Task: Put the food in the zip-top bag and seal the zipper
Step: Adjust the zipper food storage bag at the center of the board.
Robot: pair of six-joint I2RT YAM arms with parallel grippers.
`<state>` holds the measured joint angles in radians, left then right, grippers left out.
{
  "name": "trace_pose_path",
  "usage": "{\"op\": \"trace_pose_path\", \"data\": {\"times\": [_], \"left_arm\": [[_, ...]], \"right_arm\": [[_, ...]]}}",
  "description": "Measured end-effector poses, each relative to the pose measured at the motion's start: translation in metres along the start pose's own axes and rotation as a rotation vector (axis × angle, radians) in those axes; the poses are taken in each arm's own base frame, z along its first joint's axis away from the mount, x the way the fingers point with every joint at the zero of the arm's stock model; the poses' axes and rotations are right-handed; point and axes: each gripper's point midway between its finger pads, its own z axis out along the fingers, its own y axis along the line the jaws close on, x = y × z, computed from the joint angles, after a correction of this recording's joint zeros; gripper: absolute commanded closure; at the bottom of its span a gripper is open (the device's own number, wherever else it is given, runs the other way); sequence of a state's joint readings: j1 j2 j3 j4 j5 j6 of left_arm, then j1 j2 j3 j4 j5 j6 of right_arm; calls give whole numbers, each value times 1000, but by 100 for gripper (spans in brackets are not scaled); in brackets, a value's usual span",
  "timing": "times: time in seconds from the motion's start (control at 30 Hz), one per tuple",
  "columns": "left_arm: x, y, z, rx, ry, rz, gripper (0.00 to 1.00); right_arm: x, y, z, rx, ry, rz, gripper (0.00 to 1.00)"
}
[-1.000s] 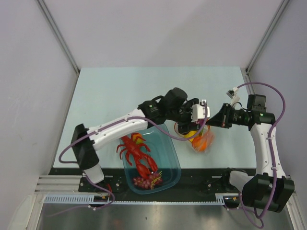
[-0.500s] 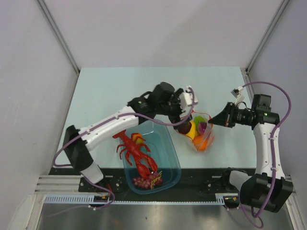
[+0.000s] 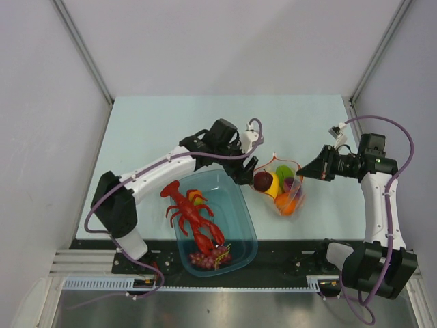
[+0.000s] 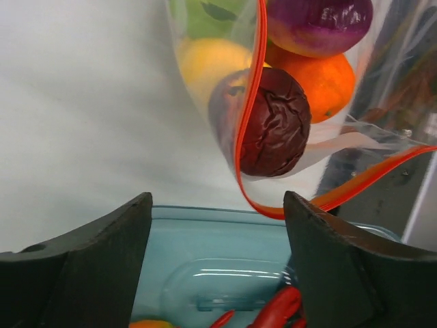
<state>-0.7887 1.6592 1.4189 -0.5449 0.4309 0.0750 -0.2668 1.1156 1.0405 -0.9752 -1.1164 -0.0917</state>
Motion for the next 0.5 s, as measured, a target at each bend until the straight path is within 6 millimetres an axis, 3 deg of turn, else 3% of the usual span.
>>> {"op": "trace_pose_path", "data": {"times": [0.07, 0.1, 0.2, 0.27, 0.37, 0.5], "left_arm": [[6, -4, 7, 32, 21, -32, 40], [8, -5, 9, 46, 27, -42, 65], [12, -16, 13, 112, 43, -72, 100], [11, -24, 13, 157, 53, -97, 100], [-11, -37, 7, 215, 32, -111, 100], [-80, -64, -20, 278, -105, -40, 100]], "right_arm": [[0, 0, 0, 0, 1, -3, 100], [0, 0, 0, 0, 1, -5, 100], [2, -1, 0, 1, 5, -10, 100], [3, -1, 0, 1, 9, -13, 100], [6, 2, -1, -4, 16, -8, 100], [12, 16, -5, -35, 14, -12, 100]]}}
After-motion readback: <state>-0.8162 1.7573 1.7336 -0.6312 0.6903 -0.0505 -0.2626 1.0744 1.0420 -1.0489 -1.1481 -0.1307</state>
